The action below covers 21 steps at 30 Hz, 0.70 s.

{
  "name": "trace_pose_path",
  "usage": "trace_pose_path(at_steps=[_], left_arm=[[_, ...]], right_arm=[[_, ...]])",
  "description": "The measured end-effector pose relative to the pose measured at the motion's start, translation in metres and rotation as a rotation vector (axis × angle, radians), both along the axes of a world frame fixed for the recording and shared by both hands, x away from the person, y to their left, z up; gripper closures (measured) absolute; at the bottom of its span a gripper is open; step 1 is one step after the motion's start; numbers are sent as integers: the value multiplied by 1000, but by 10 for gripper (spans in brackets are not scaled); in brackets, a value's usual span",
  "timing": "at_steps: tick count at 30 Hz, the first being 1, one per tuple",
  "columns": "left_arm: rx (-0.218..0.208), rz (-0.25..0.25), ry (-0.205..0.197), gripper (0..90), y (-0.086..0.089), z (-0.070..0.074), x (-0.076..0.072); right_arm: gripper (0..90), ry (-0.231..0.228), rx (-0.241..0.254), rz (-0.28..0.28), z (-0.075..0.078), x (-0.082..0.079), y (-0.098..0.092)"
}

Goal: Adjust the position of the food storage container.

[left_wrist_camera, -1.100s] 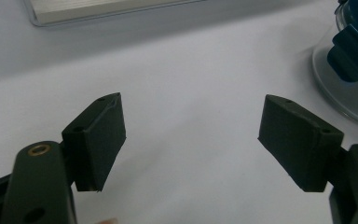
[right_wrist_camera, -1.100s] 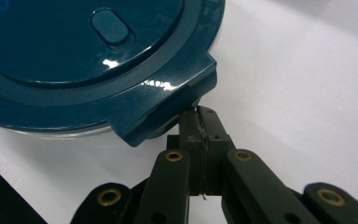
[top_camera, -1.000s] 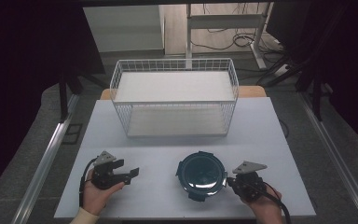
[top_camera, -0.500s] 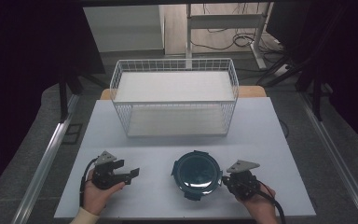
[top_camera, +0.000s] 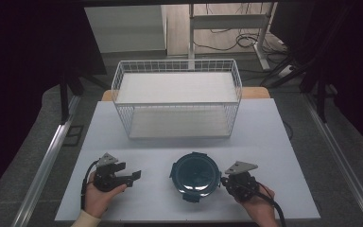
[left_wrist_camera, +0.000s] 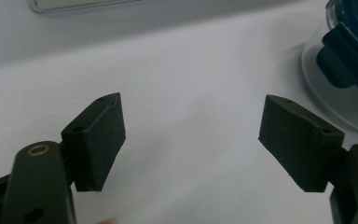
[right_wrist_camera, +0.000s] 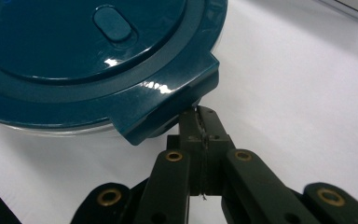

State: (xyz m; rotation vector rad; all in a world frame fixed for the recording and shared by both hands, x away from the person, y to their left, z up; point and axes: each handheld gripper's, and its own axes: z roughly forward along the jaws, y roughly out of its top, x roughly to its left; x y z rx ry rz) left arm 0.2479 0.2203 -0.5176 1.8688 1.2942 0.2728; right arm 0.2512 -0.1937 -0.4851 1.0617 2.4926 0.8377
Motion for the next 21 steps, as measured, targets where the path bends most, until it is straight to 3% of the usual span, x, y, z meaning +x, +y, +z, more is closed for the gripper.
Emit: trace_pose_path(at_steps=[21], left_arm=[[-4, 2, 6, 217, 2, -1, 1]], right_arm=[[894, 5, -7, 62, -3, 8, 28]])
